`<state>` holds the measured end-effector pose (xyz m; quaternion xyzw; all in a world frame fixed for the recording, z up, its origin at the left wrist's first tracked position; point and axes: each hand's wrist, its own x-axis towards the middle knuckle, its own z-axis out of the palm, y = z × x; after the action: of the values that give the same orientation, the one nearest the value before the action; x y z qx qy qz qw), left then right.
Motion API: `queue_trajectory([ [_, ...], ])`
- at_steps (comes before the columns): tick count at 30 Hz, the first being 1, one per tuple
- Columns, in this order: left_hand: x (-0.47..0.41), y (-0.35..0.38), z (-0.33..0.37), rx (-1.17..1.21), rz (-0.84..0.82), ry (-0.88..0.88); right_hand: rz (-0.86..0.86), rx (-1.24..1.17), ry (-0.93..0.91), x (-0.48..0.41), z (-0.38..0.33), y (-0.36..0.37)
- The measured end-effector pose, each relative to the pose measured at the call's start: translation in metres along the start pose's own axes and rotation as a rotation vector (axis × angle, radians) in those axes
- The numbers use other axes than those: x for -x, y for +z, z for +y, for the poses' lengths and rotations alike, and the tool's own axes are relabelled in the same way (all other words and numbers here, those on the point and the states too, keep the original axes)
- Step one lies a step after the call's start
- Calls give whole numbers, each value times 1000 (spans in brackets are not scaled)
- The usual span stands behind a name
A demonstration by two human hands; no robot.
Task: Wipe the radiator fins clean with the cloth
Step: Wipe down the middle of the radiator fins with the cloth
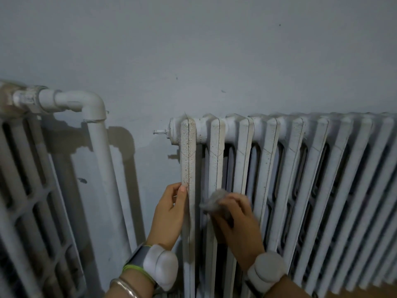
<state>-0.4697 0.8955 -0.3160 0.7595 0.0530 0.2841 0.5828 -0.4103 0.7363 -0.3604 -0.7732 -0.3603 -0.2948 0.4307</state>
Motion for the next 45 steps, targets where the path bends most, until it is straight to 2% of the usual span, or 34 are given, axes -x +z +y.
queue_trajectory([
  [3,-2,0,-2,11,16,0,259,-28,-84,-35,-37,-20],
  [5,-4,2,-3,41,33,-9,362,-90,-176,-59,-56,-31],
  [11,-6,5,-4,79,54,-24,428,-59,-112,-97,-57,-25],
  [23,-7,7,-5,97,77,-40,379,48,-117,-65,-30,3],
  [27,-6,6,-3,84,71,-30,297,-84,-15,-54,-23,9],
  [30,-6,5,-2,91,82,-27,204,-181,99,-43,-22,10],
  [38,-1,3,10,87,107,4,-140,31,47,3,4,9],
  [40,1,3,12,58,176,18,-198,106,23,12,4,3],
  [42,4,3,16,18,285,84,-156,116,14,11,-3,-10],
  [45,11,5,26,-17,283,242,111,89,-36,-9,-24,-33],
])
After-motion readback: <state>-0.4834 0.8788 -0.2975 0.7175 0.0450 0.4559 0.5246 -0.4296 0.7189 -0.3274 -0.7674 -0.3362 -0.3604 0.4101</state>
